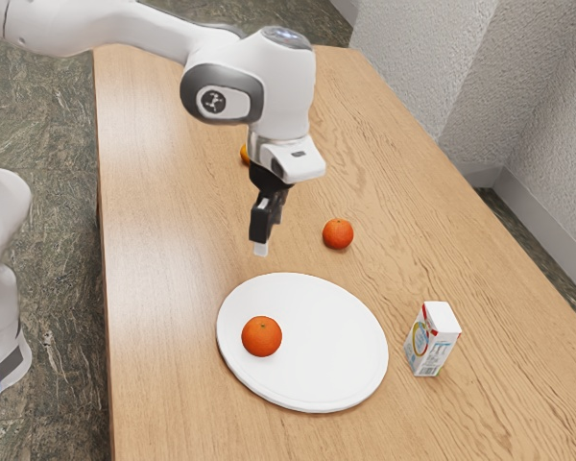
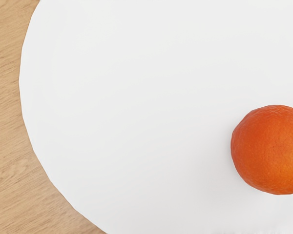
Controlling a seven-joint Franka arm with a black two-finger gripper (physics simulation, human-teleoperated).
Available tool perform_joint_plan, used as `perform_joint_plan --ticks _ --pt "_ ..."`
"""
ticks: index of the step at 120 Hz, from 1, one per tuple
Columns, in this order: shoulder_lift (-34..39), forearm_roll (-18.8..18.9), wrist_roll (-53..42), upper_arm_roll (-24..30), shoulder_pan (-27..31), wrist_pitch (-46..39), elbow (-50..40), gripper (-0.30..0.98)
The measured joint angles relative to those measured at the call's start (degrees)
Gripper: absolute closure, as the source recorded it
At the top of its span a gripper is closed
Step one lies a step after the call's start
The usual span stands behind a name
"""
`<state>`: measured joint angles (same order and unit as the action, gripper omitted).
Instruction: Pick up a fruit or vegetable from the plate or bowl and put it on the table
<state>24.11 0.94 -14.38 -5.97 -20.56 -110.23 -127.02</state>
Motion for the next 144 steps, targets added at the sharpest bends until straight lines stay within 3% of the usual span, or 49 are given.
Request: perform_joint_plan --ticks 17,76,115,144 --pt "1.6 0.1 -0.4 0.5 -2.3 0.9 -1.3 0.00" --pt "0.2 1.5 -1.2 4.8 -2.4 3.4 -3.9 0.00" --pt "-8.4 0.3 -1.5 6.5 -2.5 0.3 -0.9 0.00" --pt "-10.1 -0.4 -1.6 6.6 -2.6 -1.8 -1.1 0.00"
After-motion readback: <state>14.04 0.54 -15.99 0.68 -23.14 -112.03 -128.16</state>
